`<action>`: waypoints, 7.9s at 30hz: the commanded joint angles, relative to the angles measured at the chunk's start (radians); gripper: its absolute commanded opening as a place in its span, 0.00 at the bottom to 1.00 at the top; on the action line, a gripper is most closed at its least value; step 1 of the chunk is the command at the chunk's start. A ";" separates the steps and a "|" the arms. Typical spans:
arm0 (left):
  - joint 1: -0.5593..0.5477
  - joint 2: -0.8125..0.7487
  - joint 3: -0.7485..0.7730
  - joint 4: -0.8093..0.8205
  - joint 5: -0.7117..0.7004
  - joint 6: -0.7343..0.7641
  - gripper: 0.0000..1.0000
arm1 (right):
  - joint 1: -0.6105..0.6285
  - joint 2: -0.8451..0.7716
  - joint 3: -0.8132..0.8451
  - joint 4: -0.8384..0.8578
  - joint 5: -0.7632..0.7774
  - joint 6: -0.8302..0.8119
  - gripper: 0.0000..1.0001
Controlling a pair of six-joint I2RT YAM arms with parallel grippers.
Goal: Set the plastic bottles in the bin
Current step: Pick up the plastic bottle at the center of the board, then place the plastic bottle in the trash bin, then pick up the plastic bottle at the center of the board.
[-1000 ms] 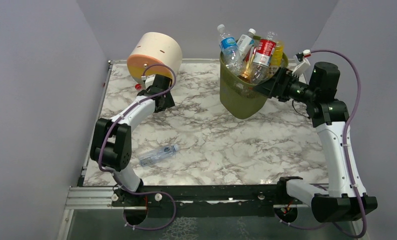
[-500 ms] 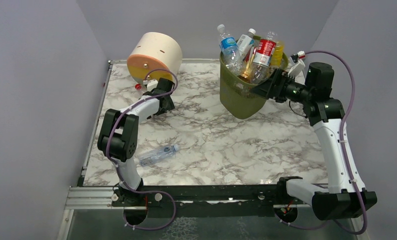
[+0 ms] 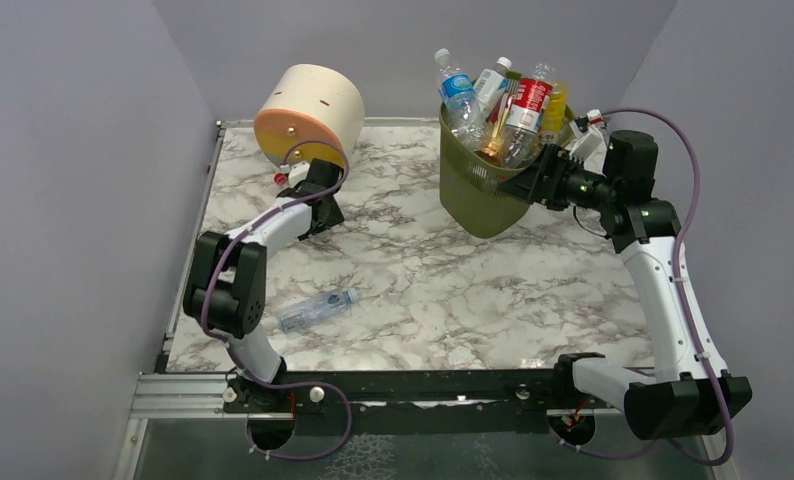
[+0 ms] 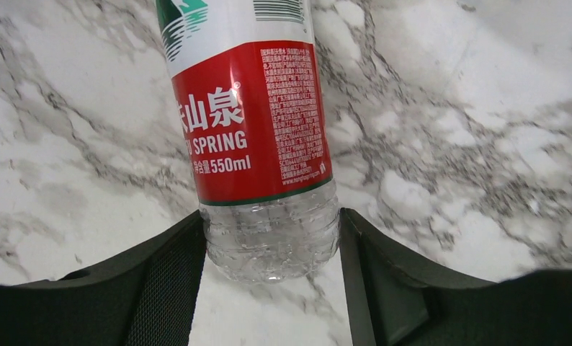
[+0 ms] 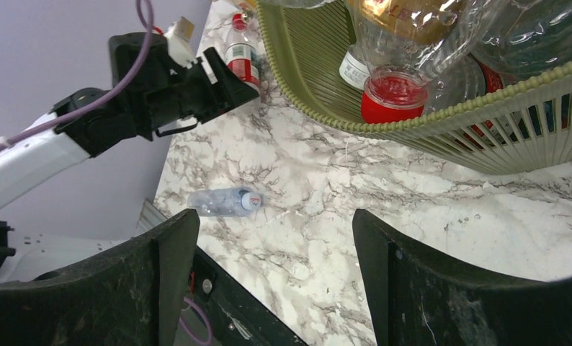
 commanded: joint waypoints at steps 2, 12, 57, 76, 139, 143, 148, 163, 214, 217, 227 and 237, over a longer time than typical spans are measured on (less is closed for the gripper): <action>0.007 -0.216 -0.022 -0.051 0.214 -0.059 0.57 | 0.014 -0.012 -0.018 0.006 0.023 -0.042 0.81; 0.004 -0.447 0.106 -0.179 0.610 -0.139 0.58 | 0.072 0.011 0.003 -0.024 0.054 -0.070 0.81; 0.004 -0.789 0.036 -0.192 1.103 -0.881 0.61 | 0.797 0.048 -0.257 0.939 0.313 -0.899 0.96; 0.004 -0.706 0.073 -0.136 1.193 -0.900 0.61 | 0.900 0.254 -0.189 0.947 0.483 -1.147 1.00; 0.048 -0.437 0.417 -0.267 0.850 -0.055 0.99 | 0.277 0.376 0.872 -0.097 0.835 -0.463 0.53; 0.048 -0.443 0.405 -0.267 0.844 -0.047 0.99 | 0.155 0.367 0.803 -0.058 0.733 -0.426 0.52; 0.049 -0.449 0.395 -0.268 0.836 -0.042 0.99 | 0.073 0.373 0.747 -0.008 0.651 -0.397 0.52; 0.048 -0.466 0.351 -0.255 0.831 -0.042 0.99 | 0.027 0.310 0.491 0.167 0.582 -0.348 0.50; 0.047 -0.489 0.377 -0.279 0.748 -0.080 0.99 | 0.116 0.138 0.513 -0.051 0.107 -0.245 1.00; 0.047 -0.498 0.413 -0.271 0.734 -0.099 0.99 | 0.253 0.150 0.513 -0.061 0.125 -0.282 1.00; 0.047 -0.596 0.524 -0.226 0.745 -0.224 0.99 | 0.677 0.213 0.399 -0.036 0.143 -0.420 0.99; 0.047 -0.670 0.623 -0.184 0.702 -0.275 0.99 | 0.904 0.312 0.099 0.178 0.200 -0.454 1.00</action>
